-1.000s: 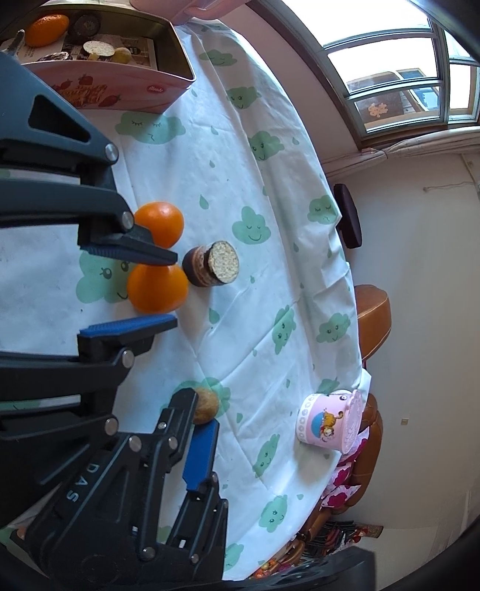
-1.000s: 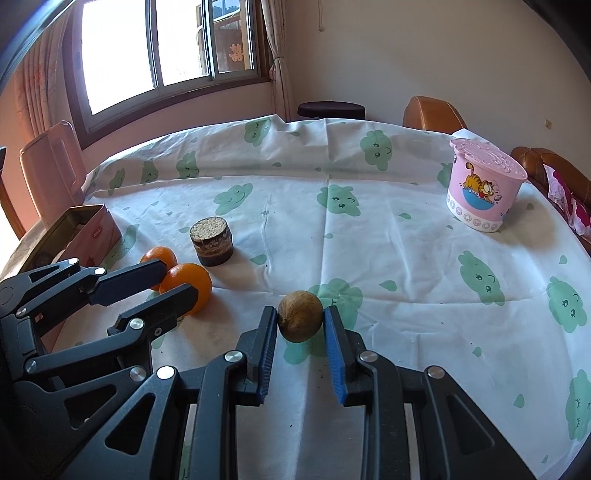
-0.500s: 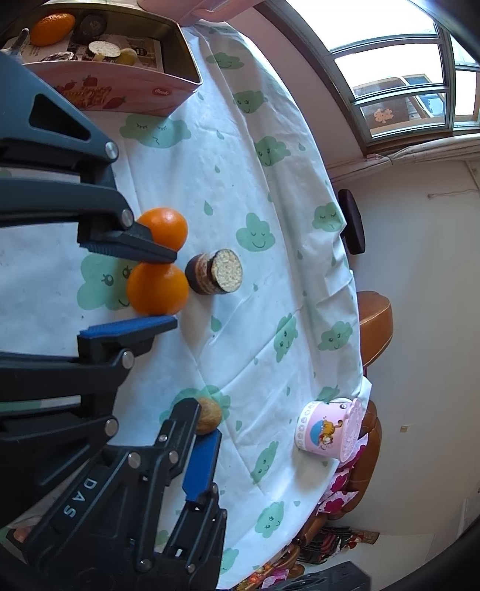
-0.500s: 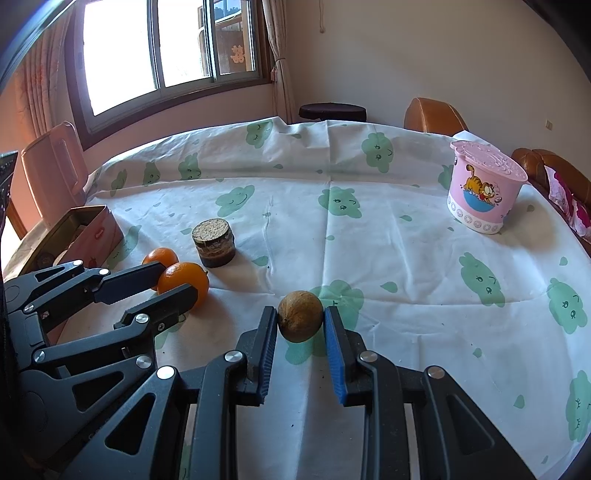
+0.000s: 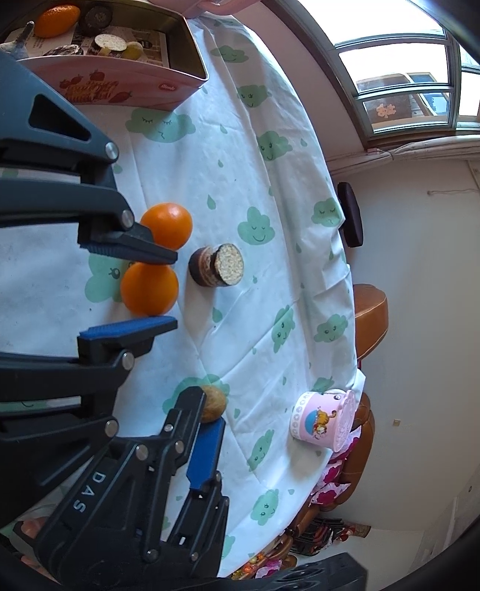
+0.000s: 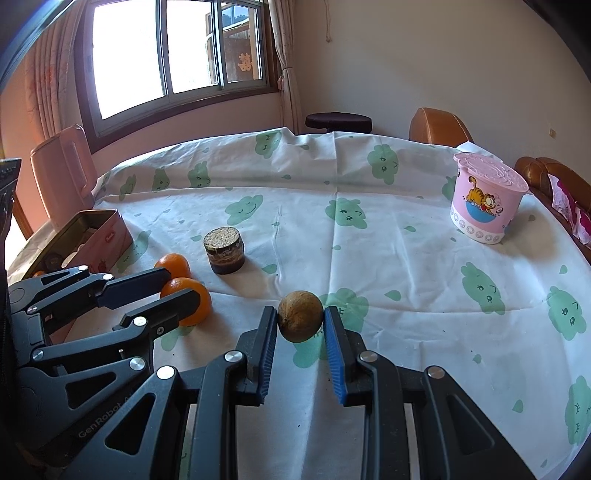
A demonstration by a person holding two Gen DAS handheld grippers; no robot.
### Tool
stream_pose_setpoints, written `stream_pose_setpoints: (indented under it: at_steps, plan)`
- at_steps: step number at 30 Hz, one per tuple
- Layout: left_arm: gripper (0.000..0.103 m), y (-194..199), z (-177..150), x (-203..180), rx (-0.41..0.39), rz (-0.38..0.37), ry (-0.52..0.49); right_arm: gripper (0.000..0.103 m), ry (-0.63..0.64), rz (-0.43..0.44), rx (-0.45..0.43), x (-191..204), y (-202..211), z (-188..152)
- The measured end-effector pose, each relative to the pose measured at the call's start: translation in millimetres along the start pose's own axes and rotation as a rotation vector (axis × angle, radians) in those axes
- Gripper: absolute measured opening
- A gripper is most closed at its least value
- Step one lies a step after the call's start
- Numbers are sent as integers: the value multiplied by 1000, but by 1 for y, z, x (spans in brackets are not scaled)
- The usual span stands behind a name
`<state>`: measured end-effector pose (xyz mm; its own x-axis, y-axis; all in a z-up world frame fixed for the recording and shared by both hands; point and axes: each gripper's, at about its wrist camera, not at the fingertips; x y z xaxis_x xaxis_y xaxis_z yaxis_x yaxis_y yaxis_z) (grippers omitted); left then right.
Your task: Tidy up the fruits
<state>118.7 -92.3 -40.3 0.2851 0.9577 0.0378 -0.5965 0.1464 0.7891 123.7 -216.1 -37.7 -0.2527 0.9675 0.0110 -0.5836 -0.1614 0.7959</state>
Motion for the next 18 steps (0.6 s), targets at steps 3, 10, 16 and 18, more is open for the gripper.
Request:
stream_pose_setpoints:
  at_steps: [3, 10, 16, 18]
  plan:
    - [39, -3, -2, -1, 24, 13, 3, 28, -1, 1, -1, 0, 0, 0]
    - [37, -8, -6, 7, 67, -18, 37, 28, -5, 11, 0, 0, 0, 0]
    - [37, -1, -7, 9, 33, -21, 47, 28, 5, 28, -21, 0, 4, -1]
    - [37, 2, -7, 10, 17, -17, 50, 28, 9, 31, -31, 1, 6, -1]
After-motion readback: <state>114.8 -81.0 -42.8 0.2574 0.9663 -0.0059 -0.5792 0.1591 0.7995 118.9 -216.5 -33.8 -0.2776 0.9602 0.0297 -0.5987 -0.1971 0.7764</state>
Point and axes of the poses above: each gripper's, at about its wrist camera, not at the fingertips, and y roughly against the way its jaws point, x to its left, z to its top, and after that the axes turned 9 degrees about x, right-handed
